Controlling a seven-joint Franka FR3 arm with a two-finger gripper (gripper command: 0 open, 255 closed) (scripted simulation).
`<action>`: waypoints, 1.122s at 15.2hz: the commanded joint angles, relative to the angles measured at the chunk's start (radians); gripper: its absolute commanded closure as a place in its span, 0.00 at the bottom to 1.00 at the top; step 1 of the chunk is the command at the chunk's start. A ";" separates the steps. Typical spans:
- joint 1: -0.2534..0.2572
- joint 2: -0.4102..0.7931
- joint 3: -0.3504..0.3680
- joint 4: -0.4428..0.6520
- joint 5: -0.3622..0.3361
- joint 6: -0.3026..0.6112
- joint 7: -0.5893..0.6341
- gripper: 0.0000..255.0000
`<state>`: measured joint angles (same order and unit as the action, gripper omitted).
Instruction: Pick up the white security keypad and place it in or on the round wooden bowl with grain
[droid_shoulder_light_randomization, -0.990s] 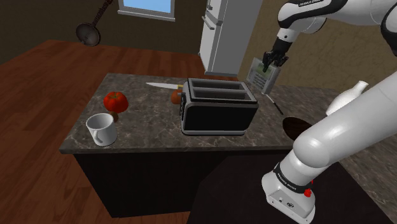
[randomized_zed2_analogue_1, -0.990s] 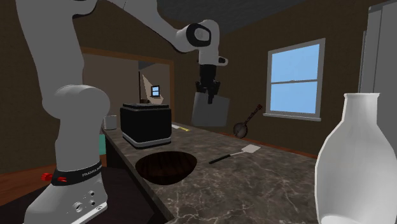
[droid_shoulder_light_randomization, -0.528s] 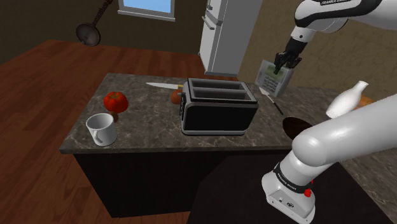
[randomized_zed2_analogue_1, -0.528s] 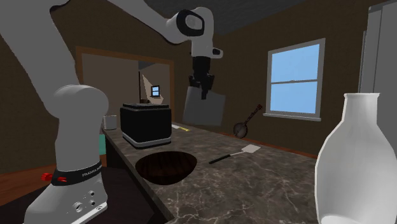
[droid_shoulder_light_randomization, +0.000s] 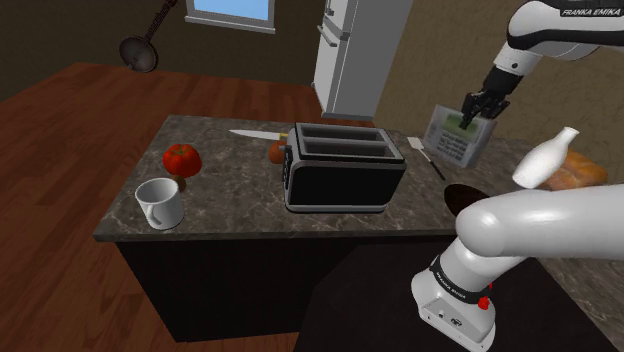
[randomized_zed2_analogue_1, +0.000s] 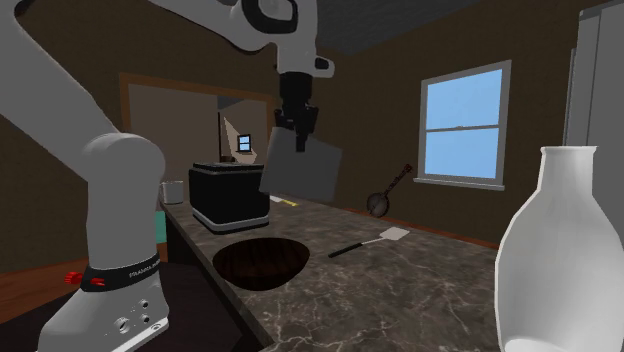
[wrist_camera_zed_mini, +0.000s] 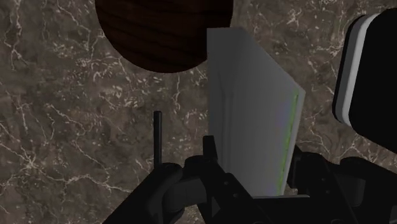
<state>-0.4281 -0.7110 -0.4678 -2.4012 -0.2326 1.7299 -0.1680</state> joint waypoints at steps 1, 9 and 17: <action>-0.032 -0.074 0.002 -0.032 -0.024 -0.041 -0.015 1.00; -0.165 -0.328 -0.016 -0.095 -0.113 -0.229 -0.120 1.00; -0.231 -0.438 -0.053 -0.155 -0.174 -0.275 -0.179 1.00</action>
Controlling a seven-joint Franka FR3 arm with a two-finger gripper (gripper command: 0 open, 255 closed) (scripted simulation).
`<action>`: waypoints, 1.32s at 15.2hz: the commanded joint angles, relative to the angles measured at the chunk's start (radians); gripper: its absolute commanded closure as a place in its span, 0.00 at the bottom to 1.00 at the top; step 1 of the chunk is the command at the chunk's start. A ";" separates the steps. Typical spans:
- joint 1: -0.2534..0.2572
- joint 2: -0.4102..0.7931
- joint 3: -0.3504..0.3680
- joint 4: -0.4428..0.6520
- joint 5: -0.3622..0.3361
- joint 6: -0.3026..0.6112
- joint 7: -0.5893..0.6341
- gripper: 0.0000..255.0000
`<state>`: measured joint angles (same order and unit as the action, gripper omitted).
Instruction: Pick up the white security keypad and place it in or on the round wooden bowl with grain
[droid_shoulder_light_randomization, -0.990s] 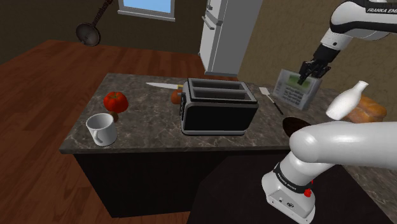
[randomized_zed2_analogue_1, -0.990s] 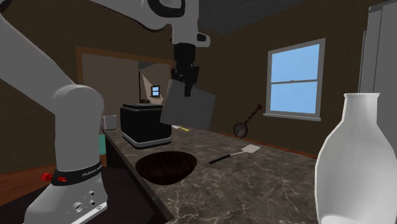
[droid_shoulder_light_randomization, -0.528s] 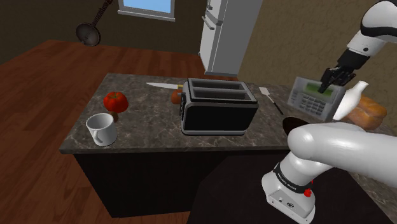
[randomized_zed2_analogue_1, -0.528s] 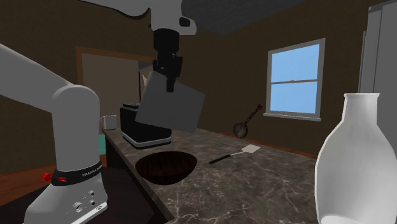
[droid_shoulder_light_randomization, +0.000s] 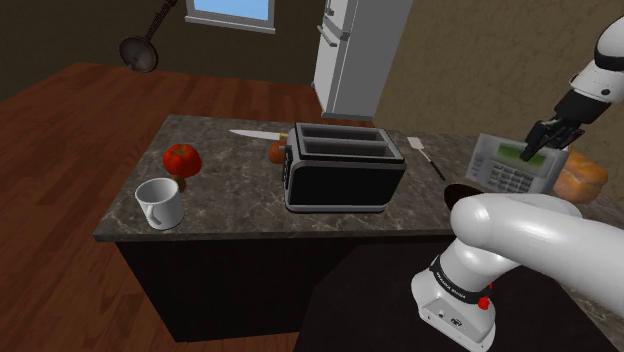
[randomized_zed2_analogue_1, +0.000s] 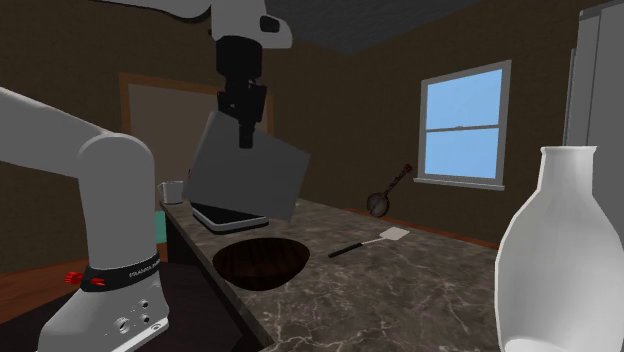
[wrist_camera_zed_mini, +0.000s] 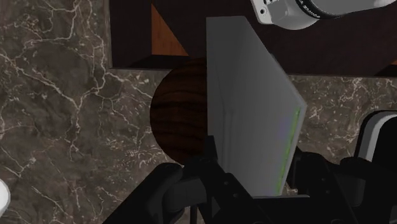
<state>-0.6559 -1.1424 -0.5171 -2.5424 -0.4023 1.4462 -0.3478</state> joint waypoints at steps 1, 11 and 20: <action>-0.006 -0.011 -0.010 -0.028 -0.010 0.019 0.001 1.00; -0.037 -0.043 -0.074 -0.165 -0.074 0.122 0.002 1.00; -0.061 -0.049 -0.130 -0.252 -0.129 0.201 0.002 1.00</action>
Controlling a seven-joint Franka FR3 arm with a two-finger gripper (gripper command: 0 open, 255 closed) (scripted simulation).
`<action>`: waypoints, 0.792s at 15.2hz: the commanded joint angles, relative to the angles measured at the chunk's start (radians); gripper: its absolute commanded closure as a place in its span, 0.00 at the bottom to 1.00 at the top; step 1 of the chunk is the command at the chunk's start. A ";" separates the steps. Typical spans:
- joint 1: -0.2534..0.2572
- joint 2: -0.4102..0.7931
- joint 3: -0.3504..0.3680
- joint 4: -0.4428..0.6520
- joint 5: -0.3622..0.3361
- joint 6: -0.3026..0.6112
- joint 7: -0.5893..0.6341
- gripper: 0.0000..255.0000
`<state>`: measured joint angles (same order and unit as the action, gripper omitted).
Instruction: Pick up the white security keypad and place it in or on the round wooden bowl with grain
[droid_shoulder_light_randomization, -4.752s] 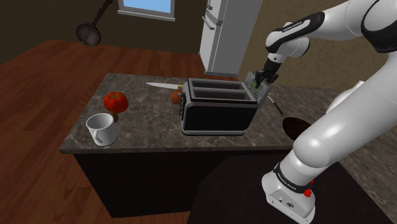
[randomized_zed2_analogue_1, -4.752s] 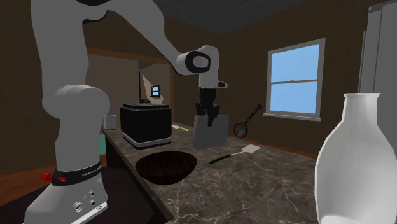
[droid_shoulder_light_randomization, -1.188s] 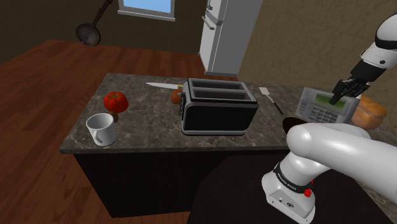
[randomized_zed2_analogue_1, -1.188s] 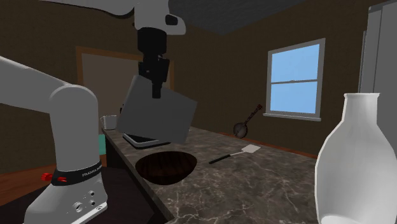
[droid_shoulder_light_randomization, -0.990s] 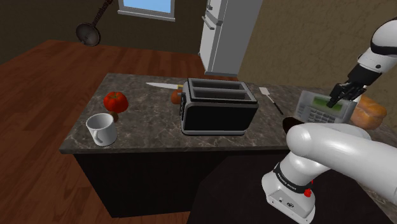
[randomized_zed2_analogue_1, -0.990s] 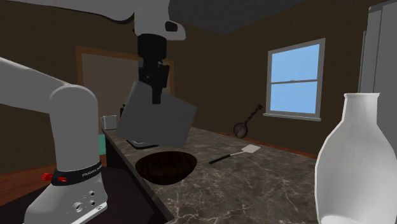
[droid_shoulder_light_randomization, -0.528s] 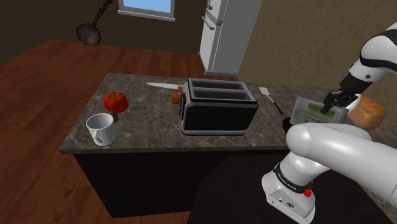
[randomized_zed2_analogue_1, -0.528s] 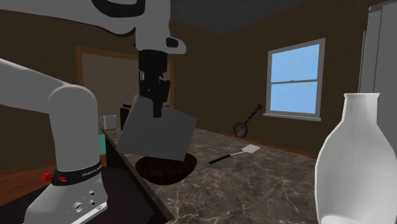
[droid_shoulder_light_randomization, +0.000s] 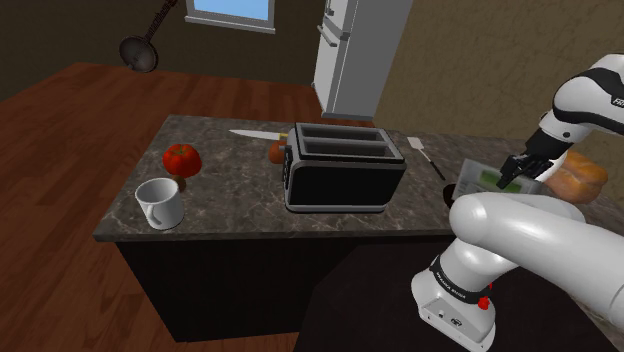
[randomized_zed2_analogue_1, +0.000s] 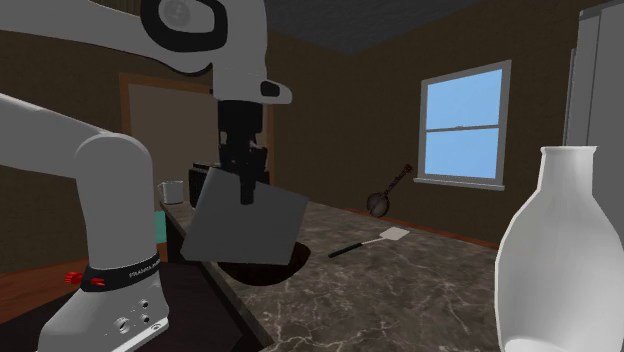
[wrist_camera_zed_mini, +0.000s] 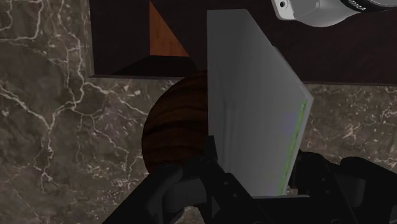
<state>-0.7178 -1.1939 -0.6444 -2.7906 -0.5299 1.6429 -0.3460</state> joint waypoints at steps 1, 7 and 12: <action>0.001 0.002 -0.003 -0.004 -0.001 0.004 0.000 1.00; 0.002 0.002 -0.003 -0.003 -0.001 0.004 0.001 0.00; 0.010 0.004 0.016 0.028 0.017 -0.024 -0.001 0.00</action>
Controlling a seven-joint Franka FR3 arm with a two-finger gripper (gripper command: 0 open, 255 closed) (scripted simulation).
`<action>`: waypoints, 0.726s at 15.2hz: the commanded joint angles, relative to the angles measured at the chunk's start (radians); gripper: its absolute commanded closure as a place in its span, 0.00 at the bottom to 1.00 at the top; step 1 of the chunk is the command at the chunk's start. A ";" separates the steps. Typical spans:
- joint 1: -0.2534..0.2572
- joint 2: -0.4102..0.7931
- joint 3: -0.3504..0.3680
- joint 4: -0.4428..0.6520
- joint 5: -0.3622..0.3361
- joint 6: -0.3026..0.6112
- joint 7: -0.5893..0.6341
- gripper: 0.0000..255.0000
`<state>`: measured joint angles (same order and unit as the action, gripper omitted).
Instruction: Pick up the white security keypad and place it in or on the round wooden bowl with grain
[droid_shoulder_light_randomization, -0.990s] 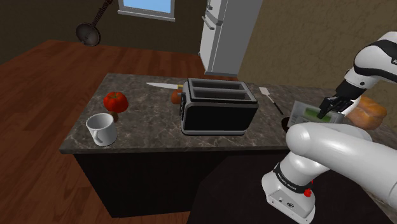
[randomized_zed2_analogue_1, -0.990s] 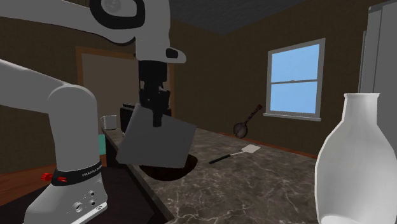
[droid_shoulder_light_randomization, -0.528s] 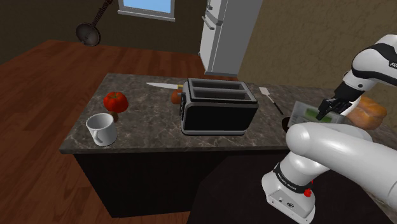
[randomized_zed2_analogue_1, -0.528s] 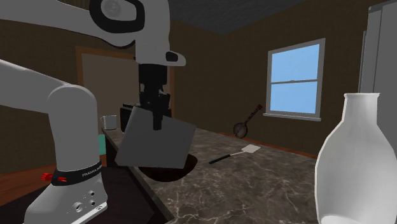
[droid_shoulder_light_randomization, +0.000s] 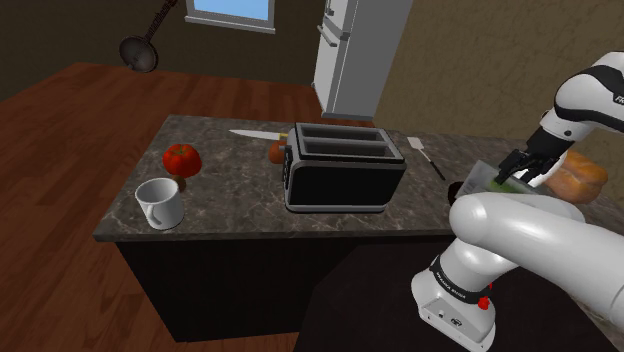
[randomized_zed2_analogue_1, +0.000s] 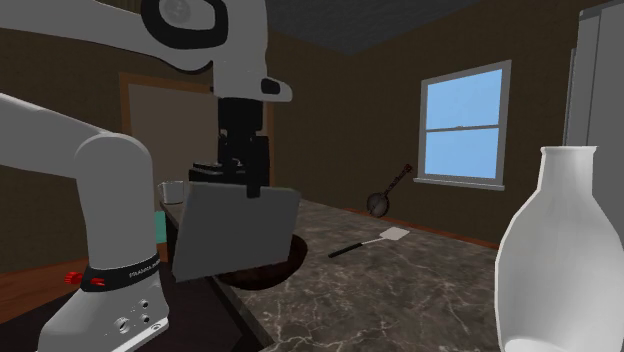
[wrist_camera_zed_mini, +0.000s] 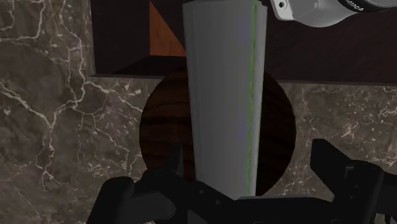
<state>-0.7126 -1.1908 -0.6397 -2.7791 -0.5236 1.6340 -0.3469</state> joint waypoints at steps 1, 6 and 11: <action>0.014 0.005 0.029 0.049 0.029 -0.043 -0.001 0.00; 0.029 0.016 0.058 0.109 0.058 -0.090 -0.004 0.00; 0.029 0.016 0.058 0.110 0.058 -0.090 -0.004 0.00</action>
